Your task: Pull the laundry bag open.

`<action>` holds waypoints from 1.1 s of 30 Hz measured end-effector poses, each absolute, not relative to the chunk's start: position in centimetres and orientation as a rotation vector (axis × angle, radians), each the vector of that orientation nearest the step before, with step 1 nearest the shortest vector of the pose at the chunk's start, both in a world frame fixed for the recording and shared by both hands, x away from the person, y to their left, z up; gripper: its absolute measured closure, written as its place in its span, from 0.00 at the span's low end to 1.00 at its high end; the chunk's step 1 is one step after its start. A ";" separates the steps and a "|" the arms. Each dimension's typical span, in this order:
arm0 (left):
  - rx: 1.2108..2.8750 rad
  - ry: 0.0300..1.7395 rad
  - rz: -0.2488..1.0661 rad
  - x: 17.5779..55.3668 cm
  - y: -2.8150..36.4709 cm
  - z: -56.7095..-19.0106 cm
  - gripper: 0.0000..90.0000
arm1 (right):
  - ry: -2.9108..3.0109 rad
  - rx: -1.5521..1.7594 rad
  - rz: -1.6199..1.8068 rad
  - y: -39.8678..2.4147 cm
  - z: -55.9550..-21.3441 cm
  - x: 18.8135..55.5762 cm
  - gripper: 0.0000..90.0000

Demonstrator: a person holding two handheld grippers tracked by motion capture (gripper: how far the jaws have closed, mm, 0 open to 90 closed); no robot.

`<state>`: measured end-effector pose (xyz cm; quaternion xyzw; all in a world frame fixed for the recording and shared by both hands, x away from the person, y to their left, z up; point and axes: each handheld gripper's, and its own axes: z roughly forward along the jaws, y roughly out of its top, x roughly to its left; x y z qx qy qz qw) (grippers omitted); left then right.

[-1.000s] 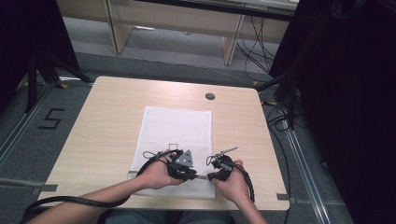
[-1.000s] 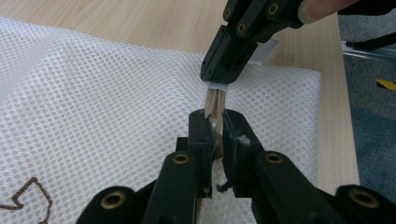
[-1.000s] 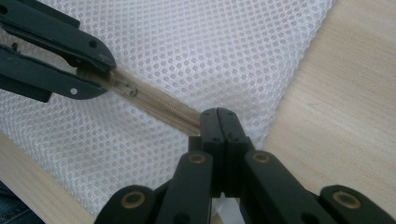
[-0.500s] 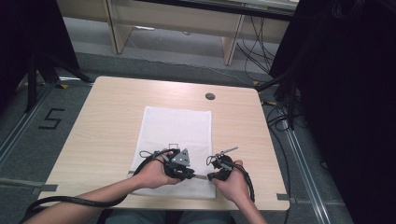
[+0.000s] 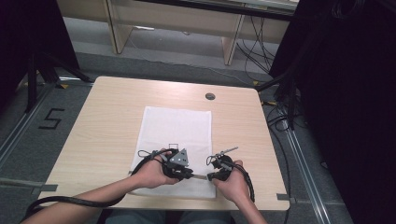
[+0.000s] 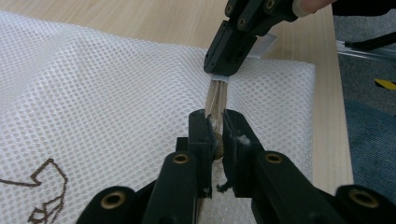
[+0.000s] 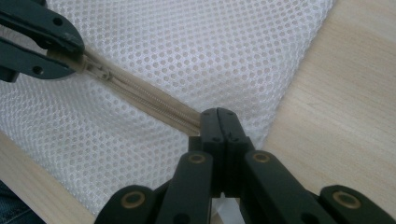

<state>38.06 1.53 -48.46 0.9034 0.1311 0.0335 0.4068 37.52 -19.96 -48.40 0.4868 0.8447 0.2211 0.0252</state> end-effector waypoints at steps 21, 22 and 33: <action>2.279 0.324 0.100 37.9 2.4 -48.4 0.91 | 2.611 1.510 0.690 -19.8 -48.4 37.4 1.00; 2.272 0.329 0.090 38.0 2.4 -48.4 0.91 | 2.611 1.510 0.690 -19.8 -48.4 37.4 1.00; 2.276 0.331 0.091 38.0 2.9 -48.4 0.91 | 2.608 1.500 0.673 -19.8 -48.4 37.4 1.00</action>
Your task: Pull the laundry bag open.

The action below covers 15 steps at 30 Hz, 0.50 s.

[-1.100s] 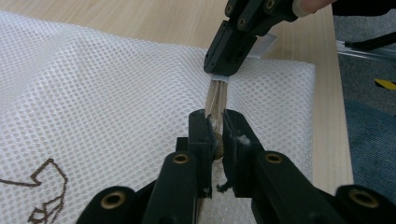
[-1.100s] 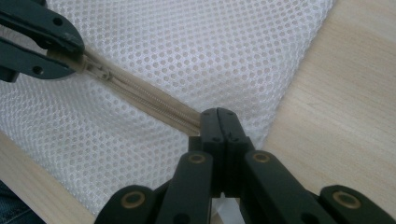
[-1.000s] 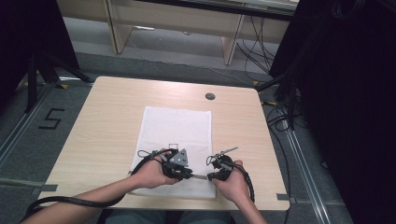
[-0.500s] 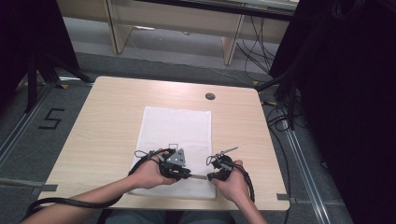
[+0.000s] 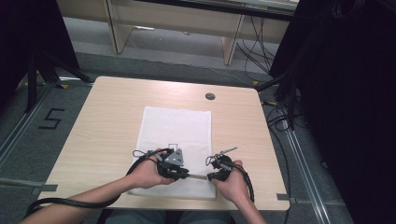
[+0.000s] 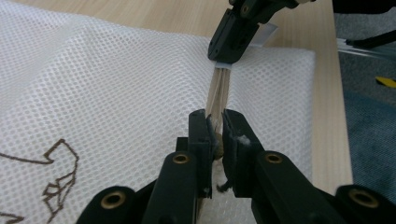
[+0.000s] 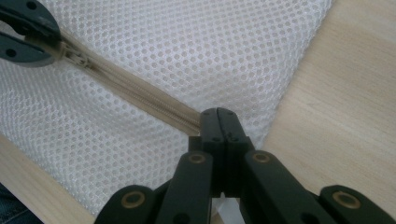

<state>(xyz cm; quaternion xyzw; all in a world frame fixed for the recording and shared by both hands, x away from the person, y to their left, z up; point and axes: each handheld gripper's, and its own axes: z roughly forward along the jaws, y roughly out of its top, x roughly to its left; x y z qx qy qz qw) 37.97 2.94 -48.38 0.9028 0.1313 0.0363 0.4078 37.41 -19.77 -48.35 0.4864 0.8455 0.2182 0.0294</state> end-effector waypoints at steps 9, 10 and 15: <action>2.283 0.327 0.096 38.0 3.4 -48.3 0.91 | 2.608 1.497 0.669 -19.8 -48.4 37.4 1.00; 2.272 0.345 0.085 38.0 3.5 -48.3 0.91 | 2.607 1.513 0.664 -19.8 -48.3 37.4 1.00; 2.276 0.334 0.089 38.0 3.7 -48.3 0.91 | 2.610 1.511 0.668 -19.8 -48.4 37.5 1.00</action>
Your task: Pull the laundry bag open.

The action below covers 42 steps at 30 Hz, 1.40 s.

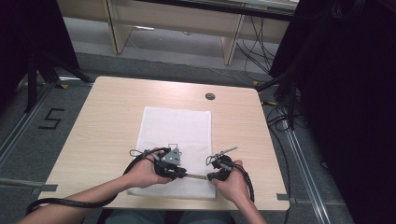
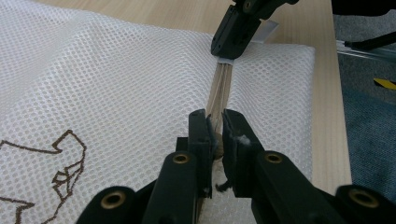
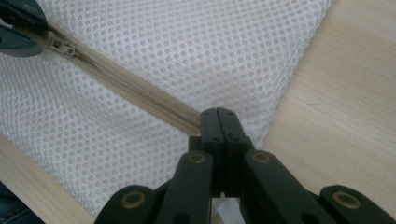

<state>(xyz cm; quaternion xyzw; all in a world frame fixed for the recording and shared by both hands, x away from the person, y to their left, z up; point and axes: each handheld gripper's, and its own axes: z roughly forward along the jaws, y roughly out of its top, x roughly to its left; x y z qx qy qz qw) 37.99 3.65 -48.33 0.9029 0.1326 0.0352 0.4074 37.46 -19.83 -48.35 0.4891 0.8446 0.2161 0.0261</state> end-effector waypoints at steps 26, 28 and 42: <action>2.276 0.341 0.103 37.8 5.2 -47.9 0.91 | 2.608 1.529 0.665 -19.7 -48.3 37.3 1.00; 2.265 0.357 0.085 37.8 5.4 -47.9 0.91 | 2.607 1.515 0.668 -19.8 -48.3 37.4 1.00; 2.272 0.342 0.108 37.6 6.1 -47.8 0.91 | 2.608 1.500 0.674 -19.8 -48.4 37.4 1.00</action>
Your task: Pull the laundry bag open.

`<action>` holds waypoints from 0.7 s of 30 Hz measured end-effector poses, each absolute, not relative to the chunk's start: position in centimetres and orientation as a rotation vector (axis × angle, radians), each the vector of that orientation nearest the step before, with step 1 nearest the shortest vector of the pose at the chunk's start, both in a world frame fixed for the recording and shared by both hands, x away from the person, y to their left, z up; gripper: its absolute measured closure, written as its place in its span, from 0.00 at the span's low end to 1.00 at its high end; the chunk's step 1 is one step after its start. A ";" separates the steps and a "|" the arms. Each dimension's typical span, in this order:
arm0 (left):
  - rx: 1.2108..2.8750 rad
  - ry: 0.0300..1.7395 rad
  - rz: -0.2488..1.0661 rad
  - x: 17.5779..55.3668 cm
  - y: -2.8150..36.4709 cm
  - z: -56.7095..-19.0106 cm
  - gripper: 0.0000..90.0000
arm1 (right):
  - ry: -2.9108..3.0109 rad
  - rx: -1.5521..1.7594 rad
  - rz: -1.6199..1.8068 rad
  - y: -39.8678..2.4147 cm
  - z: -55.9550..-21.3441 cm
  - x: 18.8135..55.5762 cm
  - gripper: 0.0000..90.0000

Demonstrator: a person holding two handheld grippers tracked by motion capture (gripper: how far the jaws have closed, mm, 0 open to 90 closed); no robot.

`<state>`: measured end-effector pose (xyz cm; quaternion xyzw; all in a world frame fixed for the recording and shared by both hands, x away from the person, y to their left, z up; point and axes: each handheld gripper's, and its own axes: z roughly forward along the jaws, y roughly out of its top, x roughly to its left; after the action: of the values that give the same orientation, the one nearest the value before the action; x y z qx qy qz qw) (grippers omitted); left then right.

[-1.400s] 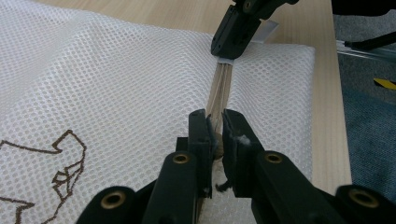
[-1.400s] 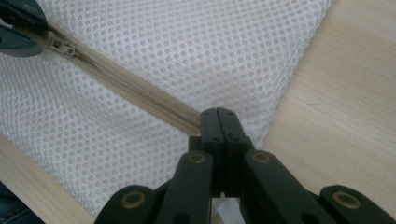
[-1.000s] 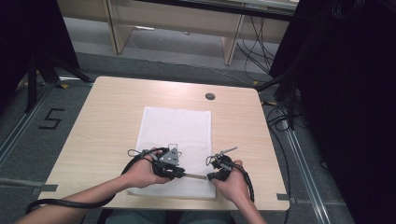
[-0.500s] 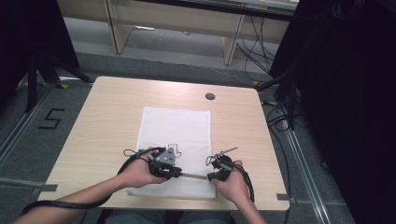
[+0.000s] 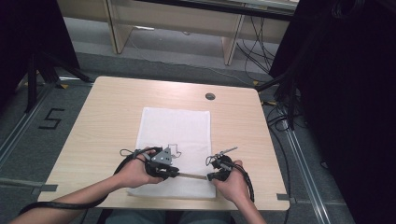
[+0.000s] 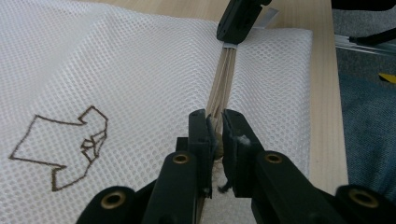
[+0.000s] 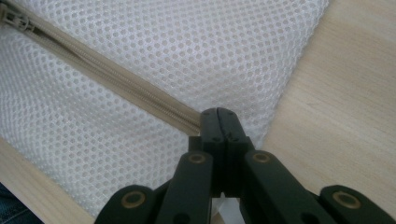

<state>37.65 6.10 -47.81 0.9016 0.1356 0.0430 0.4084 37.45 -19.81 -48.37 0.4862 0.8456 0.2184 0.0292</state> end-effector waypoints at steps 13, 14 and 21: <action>2.269 0.338 0.106 37.6 6.7 -47.8 0.91 | 2.610 1.488 0.681 -19.9 -48.4 37.4 1.00; 2.277 0.336 0.117 37.6 6.7 -47.8 0.91 | 2.606 1.490 0.680 -19.8 -48.4 37.4 1.00; 2.272 0.337 0.109 37.6 7.1 -47.8 0.91 | 2.610 1.488 0.682 -19.8 -48.4 37.4 1.00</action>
<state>37.59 7.06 -47.76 0.9016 0.1339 0.0434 0.4089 37.43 -19.85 -48.38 0.4828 0.8468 0.2212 0.0305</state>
